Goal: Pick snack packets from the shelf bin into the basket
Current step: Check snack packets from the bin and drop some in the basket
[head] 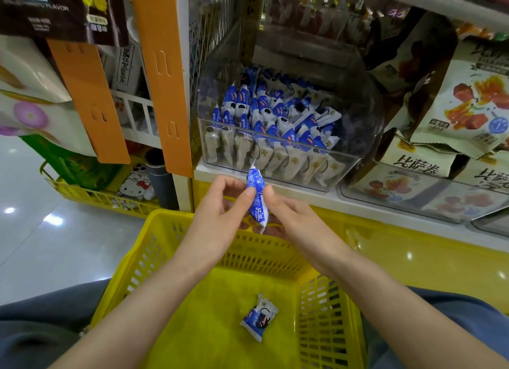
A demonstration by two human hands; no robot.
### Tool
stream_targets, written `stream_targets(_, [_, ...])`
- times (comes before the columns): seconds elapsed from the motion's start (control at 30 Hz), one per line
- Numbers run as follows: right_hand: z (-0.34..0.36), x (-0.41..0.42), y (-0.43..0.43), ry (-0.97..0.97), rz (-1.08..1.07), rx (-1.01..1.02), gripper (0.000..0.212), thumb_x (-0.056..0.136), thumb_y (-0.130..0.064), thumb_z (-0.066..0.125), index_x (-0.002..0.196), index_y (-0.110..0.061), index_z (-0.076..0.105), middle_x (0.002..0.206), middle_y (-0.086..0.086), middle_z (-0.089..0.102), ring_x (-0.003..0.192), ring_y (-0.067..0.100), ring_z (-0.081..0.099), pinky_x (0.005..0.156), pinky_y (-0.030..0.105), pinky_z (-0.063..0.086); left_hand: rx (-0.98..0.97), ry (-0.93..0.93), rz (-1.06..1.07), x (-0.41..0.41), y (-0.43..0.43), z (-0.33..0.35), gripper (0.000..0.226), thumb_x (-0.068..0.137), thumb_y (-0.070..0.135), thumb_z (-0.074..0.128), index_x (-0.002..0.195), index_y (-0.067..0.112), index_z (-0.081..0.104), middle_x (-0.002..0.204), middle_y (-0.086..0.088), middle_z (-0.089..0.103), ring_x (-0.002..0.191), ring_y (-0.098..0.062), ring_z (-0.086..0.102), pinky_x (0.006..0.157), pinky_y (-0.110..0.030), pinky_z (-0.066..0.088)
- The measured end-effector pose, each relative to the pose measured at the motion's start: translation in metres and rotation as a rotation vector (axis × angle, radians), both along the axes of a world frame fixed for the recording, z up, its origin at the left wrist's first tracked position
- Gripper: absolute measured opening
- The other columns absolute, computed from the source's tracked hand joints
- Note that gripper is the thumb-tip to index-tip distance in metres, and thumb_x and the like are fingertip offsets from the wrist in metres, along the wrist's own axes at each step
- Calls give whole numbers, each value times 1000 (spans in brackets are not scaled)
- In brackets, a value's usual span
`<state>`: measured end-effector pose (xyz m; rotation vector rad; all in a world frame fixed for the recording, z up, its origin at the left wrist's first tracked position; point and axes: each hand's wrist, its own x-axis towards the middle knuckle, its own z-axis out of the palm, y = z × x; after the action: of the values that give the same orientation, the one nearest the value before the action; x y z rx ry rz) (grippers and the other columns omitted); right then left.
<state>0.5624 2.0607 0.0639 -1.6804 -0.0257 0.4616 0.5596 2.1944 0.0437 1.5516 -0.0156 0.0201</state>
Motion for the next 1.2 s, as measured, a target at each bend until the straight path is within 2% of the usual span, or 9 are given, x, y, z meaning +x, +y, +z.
stream_targets(0.1, [1,1,0,11,-37,38,38,93,-31,47,114,-3,61,108,19,67,99,32,64,85,32,51,10,-44,-22,-1,0,1,6,91,24,51,88,26,56,79,18,64,69,-1,58,59,-17,50])
stream_targets(0.2, [0,2,0,13,-73,92,32,95,-25,46,118,-5,56,102,15,69,92,27,65,85,35,52,35,-81,-33,-1,1,2,9,91,21,52,91,28,57,91,10,63,75,-4,59,62,-16,50])
stream_targets(0.37, [-2,1,1,-9,-43,106,26,96,-20,45,117,-10,55,94,4,69,78,9,65,69,19,54,257,-151,-7,2,8,0,16,92,12,52,97,28,53,97,8,63,84,-11,63,70,-26,54])
stream_targets(0.5, [-9,1,6,-79,-60,-27,35,87,-18,61,119,-16,48,107,10,66,88,15,64,79,22,52,454,-212,49,0,11,-2,33,90,3,47,94,36,44,89,17,60,77,3,60,62,-8,45])
stream_targets(0.63, [-13,3,5,-265,-125,-252,46,72,-26,77,108,-24,48,95,-13,62,80,-4,58,72,11,48,191,-39,6,2,10,4,26,97,11,40,87,30,56,85,6,67,76,-6,64,64,-20,52])
stream_targets(0.77, [-13,1,3,-399,-111,-360,48,65,-34,79,102,-25,50,92,-10,65,79,2,62,69,17,50,71,30,-63,0,5,9,12,92,19,50,99,17,60,84,2,69,74,-8,66,68,-26,56])
stream_targets(0.97, [-5,4,2,-341,-57,-222,27,77,-19,73,93,-32,56,89,-15,66,81,5,62,76,25,51,-75,96,71,5,9,15,8,93,15,51,96,13,58,80,1,69,66,-1,66,56,-17,53])
stream_targets(1.07, [-4,5,1,-282,-157,-77,31,77,-17,71,103,-21,56,95,-5,69,86,10,65,79,27,52,-113,165,35,5,10,18,15,87,23,58,101,17,58,85,2,70,68,-1,67,57,-15,52])
stream_targets(1.2, [-3,5,-2,-290,-230,-24,27,83,-18,64,106,-18,50,98,-1,68,85,8,65,69,19,53,-33,182,-47,4,9,19,21,82,24,65,102,24,60,86,7,68,67,10,62,53,-6,43])
